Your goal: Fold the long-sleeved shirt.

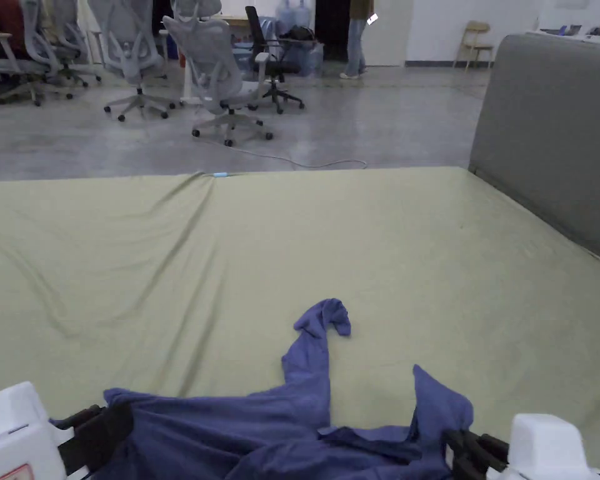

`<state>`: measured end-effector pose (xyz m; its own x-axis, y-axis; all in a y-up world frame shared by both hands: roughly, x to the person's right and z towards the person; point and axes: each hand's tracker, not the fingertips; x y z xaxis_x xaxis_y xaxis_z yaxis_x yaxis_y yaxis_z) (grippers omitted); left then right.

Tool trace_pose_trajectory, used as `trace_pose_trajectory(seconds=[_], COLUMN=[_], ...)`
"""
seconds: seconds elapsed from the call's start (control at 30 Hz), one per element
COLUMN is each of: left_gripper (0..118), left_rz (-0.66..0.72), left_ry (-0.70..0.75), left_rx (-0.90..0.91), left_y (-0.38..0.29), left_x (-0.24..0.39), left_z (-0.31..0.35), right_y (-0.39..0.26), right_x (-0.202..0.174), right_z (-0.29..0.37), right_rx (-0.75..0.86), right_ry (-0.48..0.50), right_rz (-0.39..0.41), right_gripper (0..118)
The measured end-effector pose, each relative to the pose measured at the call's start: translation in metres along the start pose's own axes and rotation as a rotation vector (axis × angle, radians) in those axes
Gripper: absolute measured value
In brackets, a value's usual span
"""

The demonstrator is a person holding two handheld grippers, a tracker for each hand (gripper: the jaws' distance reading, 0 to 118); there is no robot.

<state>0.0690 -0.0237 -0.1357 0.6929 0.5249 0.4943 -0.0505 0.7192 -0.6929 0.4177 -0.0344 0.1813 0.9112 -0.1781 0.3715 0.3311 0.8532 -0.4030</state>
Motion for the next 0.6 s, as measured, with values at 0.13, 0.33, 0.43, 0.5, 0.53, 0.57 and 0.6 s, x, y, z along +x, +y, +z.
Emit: trace_pose_trajectory(seconds=[0.13, 0.33, 0.43, 0.5, 0.53, 0.57, 0.6], left_gripper=[0, 0, 0, 0, 0, 0, 0], left_rz=[0.082, 0.088, 0.082, 0.096, 0.101, 0.100, 0.109], left_ry=[-0.070, -0.170, -0.183, -0.180, -0.177, -0.176, -0.169], left_rx=[0.199, 0.385, 0.436, 0.455, 0.464, 0.479, 0.492], left_y=[0.022, 0.102, 0.154, 0.192, 0.214, 0.232, 0.252], left_x=[0.029, 0.067, 0.079, 0.085, 0.087, 0.089, 0.093], left_z=[0.066, 0.094, 0.085, 0.071, 0.064, 0.058, 0.049], right_y=[0.028, 0.118, 0.177, 0.224, 0.250, 0.272, 0.297], right_x=[-0.026, -0.058, -0.073, -0.069, -0.075, -0.078, -0.084], right_z=[0.064, 0.060, 0.039, 0.018, 0.005, -0.004, -0.015], right_rx=[0.250, 0.424, 0.432, 0.429, 0.426, 0.414, 0.399], right_ry=[0.035, 0.092, 0.089, 0.055, 0.051, 0.046, 0.032], right_rz=[0.004, -0.007, -0.001, 0.024, 0.031, 0.029, 0.032], right_gripper=[11, 11, 11, 11, 11, 11, 11])
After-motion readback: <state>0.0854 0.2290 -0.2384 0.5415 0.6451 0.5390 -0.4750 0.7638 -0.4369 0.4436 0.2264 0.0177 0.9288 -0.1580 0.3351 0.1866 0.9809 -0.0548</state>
